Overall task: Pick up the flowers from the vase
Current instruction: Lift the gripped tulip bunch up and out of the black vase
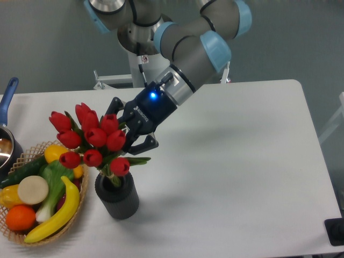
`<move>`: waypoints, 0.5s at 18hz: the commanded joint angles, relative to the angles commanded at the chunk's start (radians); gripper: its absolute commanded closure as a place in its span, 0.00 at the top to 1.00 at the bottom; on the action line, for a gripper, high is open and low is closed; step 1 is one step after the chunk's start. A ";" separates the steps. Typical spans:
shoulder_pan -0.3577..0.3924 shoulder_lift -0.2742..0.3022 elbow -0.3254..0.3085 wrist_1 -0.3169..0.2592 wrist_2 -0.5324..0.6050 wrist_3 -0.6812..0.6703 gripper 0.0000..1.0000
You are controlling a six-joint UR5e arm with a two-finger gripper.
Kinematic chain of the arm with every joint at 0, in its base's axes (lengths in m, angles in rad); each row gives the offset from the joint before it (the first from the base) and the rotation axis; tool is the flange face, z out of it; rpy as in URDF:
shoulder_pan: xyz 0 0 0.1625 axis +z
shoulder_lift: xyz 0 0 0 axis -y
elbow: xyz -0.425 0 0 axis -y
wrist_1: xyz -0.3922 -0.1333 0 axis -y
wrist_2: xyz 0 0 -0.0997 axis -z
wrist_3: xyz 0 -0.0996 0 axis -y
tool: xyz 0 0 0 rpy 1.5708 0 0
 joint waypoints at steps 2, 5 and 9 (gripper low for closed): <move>-0.002 0.008 0.017 0.000 0.000 -0.037 0.43; -0.002 0.029 0.029 0.002 0.000 -0.083 0.43; -0.005 0.055 0.041 0.000 0.000 -0.130 0.42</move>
